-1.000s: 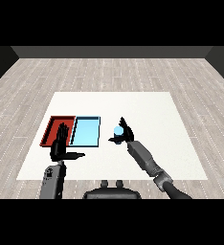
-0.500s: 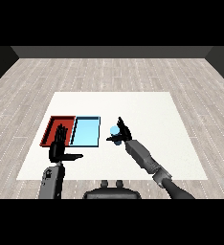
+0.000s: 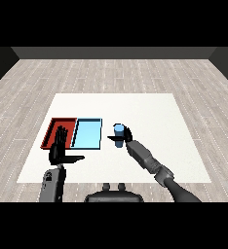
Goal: Pick the blue can and put it in the blue box
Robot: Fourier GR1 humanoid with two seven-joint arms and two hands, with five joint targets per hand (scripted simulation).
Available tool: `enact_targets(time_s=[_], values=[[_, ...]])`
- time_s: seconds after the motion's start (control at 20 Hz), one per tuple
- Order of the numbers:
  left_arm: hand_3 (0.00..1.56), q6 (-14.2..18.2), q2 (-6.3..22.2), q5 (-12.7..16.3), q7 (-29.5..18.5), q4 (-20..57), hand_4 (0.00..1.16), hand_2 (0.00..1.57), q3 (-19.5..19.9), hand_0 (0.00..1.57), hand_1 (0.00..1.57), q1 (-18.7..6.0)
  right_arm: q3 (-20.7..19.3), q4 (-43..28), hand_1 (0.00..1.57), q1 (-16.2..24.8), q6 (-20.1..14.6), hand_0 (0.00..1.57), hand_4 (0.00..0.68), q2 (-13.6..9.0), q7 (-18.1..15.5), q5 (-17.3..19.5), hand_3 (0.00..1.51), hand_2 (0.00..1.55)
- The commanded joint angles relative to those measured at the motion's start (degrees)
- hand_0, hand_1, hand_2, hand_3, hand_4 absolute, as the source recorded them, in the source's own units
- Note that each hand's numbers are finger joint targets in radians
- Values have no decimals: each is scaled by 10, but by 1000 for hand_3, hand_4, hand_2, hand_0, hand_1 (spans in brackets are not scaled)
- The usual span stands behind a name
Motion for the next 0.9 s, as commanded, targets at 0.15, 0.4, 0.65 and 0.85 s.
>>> enact_targets(time_s=[0.15, 0.4, 0.65, 0.85], values=[[0, -6, 11, 11, 15, -2, 0, 0, 11, 0, 0, -3, 98, 14, 1454, -10, -90, 1454, 523, 0, 64, 14, 1502, 1526], [0, -9, 14, 22, 41, -26, 0, 0, 10, 0, 0, -11, 74, 25, 1516, -8, -56, 1516, 550, 0, 12, 11, 1449, 1510], [0, 8, -13, -22, 9, 19, 0, 0, -27, 0, 0, -27, 63, -90, 1493, -8, -68, 1493, 562, -31, 30, 59, 1398, 1464], [0, 25, -19, -36, 63, 2, 0, 0, -47, 0, 0, -47, 69, -215, 1529, 1, -104, 1529, 567, -78, 87, 83, 1408, 1478]])
